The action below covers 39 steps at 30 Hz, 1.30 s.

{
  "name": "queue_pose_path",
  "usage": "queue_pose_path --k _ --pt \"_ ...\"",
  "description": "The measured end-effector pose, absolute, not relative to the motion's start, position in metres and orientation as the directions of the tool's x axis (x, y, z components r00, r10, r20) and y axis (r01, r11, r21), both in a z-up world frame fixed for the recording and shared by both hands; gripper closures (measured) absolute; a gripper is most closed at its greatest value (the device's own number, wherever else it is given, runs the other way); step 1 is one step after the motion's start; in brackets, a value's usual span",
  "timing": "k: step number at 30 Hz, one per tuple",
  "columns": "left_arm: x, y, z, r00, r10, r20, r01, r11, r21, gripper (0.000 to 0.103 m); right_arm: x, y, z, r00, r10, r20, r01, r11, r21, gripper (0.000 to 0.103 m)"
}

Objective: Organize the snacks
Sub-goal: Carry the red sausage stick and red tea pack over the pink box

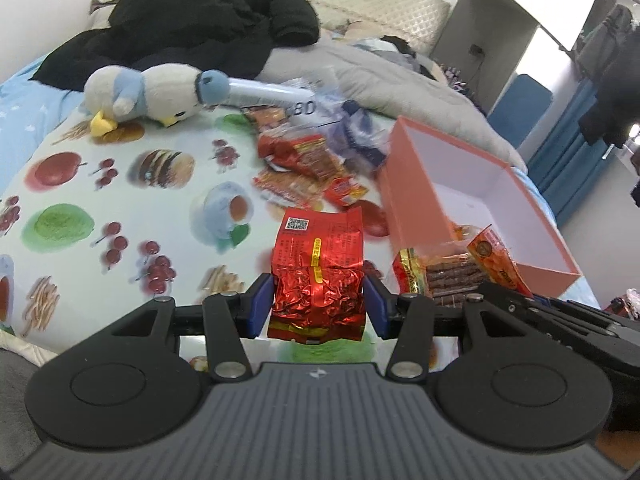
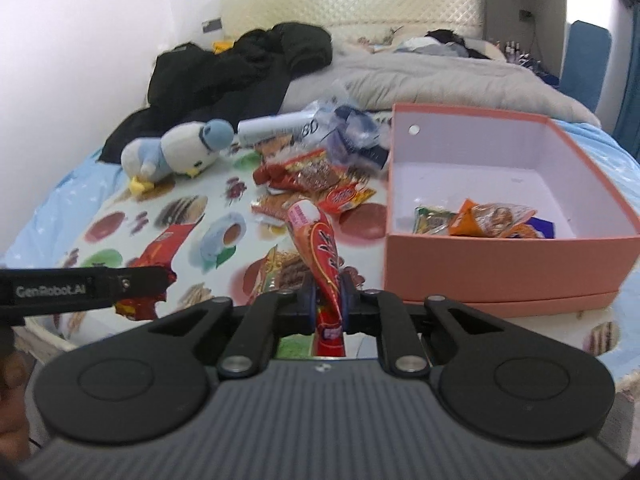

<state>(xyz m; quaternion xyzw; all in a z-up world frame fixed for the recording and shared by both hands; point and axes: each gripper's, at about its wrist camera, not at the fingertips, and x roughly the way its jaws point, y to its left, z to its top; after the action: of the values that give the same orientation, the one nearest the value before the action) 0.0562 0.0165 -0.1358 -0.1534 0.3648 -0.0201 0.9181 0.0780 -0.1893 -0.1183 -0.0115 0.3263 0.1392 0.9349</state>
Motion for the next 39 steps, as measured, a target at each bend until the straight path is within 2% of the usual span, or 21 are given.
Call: queue_pose_path --k 9,20,32,39 --pt "0.046 -0.028 -0.114 0.745 -0.234 -0.625 0.033 0.949 -0.315 0.048 0.046 -0.226 -0.085 0.806 0.198 -0.559 -0.194 0.979 0.067 0.089" --pt "0.061 -0.082 -0.100 0.723 -0.345 -0.599 0.175 0.930 -0.324 0.048 0.027 -0.279 -0.073 0.843 0.109 -0.527 -0.074 0.993 0.088 0.089" --pt "0.147 -0.131 -0.088 0.707 -0.406 -0.579 0.281 0.913 -0.297 0.048 0.078 -0.319 -0.064 0.877 0.069 -0.475 -0.012 0.993 0.120 0.089" --pt "0.210 -0.155 -0.094 0.689 -0.402 -0.603 0.303 0.915 -0.265 0.048 0.127 -0.338 -0.066 0.890 0.067 -0.450 -0.002 0.989 0.145 0.089"
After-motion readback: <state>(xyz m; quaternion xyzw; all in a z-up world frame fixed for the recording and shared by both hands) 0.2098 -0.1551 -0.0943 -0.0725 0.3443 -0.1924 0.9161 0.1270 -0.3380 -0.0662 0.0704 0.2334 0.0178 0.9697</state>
